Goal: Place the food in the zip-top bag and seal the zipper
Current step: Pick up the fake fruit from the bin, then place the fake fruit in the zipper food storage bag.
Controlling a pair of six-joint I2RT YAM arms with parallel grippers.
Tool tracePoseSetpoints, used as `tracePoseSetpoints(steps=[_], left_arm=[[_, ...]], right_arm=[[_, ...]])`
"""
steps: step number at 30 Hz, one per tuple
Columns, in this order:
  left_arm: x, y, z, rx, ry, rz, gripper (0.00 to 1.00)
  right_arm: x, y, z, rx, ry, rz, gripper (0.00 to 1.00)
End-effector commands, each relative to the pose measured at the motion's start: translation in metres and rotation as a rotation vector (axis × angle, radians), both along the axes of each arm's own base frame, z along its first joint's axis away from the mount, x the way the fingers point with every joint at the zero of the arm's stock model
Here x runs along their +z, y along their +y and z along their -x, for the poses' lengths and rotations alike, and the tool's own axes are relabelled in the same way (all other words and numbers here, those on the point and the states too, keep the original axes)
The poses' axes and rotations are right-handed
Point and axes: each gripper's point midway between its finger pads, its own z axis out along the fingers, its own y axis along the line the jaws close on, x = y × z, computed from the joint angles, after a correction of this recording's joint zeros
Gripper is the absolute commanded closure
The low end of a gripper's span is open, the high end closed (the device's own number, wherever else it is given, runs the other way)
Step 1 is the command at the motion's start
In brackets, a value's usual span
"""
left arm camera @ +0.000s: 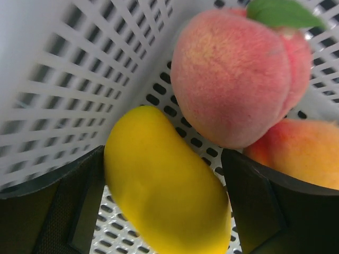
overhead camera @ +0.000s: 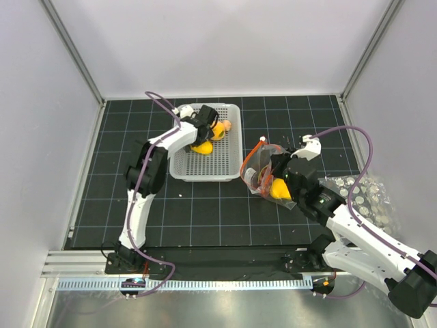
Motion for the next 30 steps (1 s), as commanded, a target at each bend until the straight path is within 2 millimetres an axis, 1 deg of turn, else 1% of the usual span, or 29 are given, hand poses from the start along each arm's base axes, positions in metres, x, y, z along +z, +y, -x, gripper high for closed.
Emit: tracePoseSetpoints(steps=[1, 3, 4, 5, 6, 8, 9, 11, 12, 13, 14, 15, 16, 18, 19, 20, 21, 22, 23, 24, 25, 26, 27, 28, 30], left_arm=[[-0.002, -0.008, -0.001, 0.027, 0.026, 0.023, 0.15], [-0.011, -0.013, -0.001, 0.016, 0.049, 0.038, 0.25], [-0.013, -0.013, 0.000, 0.003, 0.057, 0.039, 0.33], [-0.013, -0.015, 0.001, -0.007, 0.061, 0.039, 0.46], [-0.009, -0.016, 0.001, -0.012, 0.057, 0.044, 0.50], [-0.004, -0.013, 0.006, -0.017, 0.061, 0.041, 0.53], [0.010, -0.012, 0.008, -0.019, 0.040, 0.047, 0.53], [0.026, -0.008, 0.013, -0.018, 0.018, 0.053, 0.53], [0.040, -0.004, 0.021, -0.021, 0.000, 0.058, 0.53], [0.047, -0.004, 0.025, -0.028, -0.010, 0.065, 0.53], [0.053, -0.008, 0.028, -0.055, -0.027, 0.077, 0.53], [0.067, -0.010, 0.037, -0.083, -0.053, 0.101, 0.53], [0.069, -0.017, 0.043, -0.120, -0.050, 0.134, 0.53], [0.087, -0.030, 0.050, -0.180, -0.100, 0.182, 0.56], [0.096, -0.031, 0.061, -0.215, -0.117, 0.200, 0.57], [0.104, -0.045, 0.068, -0.269, -0.133, 0.241, 0.58], [0.113, -0.052, 0.071, -0.304, -0.166, 0.261, 0.59], [0.116, -0.057, 0.078, -0.339, -0.183, 0.270, 0.58], [0.135, -0.071, 0.089, -0.397, -0.230, 0.297, 0.58], [0.150, -0.080, 0.093, -0.435, -0.280, 0.303, 0.58], [0.162, -0.092, 0.107, -0.496, -0.311, 0.283, 0.59], [0.169, -0.097, 0.113, -0.525, -0.337, 0.260, 0.59], [0.181, -0.106, 0.117, -0.558, -0.382, 0.253, 0.59], [0.185, -0.123, 0.132, -0.631, -0.401, 0.225, 0.59], [0.199, -0.138, 0.141, -0.682, -0.458, 0.220, 0.59]], right_arm=[[0.027, 0.003, -0.005, -0.004, -0.070, -0.045, 0.99], [0.028, 0.003, -0.005, -0.003, -0.071, -0.046, 0.99], [0.027, 0.003, -0.005, -0.003, -0.070, -0.045, 0.99], [0.028, 0.003, -0.005, -0.005, -0.070, -0.046, 0.99], [0.028, 0.003, -0.005, -0.004, -0.071, -0.046, 0.99], [0.029, 0.002, -0.005, -0.006, -0.072, -0.048, 0.99], [0.029, 0.003, -0.004, -0.003, -0.072, -0.047, 0.99], [0.029, 0.003, -0.005, -0.004, -0.074, -0.048, 0.99], [0.027, 0.003, -0.005, -0.003, -0.070, -0.045, 0.99], [0.027, 0.004, -0.005, -0.001, -0.070, -0.044, 0.99], [0.028, 0.004, -0.005, 0.002, -0.071, -0.048, 0.99], [0.025, 0.006, -0.006, 0.007, -0.065, -0.041, 0.99], [0.023, 0.008, -0.007, 0.013, -0.061, -0.038, 0.99], [0.021, 0.012, -0.008, 0.026, -0.052, -0.036, 0.99], [0.018, 0.014, -0.010, 0.028, -0.043, -0.029, 0.99], [0.017, 0.015, -0.010, 0.033, -0.039, -0.027, 0.99], [0.015, 0.017, -0.011, 0.041, -0.035, -0.022, 0.99], [0.015, 0.018, -0.011, 0.045, -0.035, -0.019, 0.99], [0.014, 0.018, -0.011, 0.048, -0.032, -0.016, 0.99], [0.014, 0.020, -0.011, 0.062, -0.031, -0.011, 0.99], [0.013, 0.022, -0.012, 0.069, -0.030, -0.011, 0.99], [0.014, 0.023, -0.012, 0.075, -0.030, -0.010, 0.99], [0.013, 0.026, -0.011, 0.091, -0.029, -0.013, 0.99], [0.015, 0.028, -0.011, 0.099, -0.030, -0.015, 0.99], [0.016, 0.031, -0.010, 0.120, -0.034, -0.021, 0.99]])
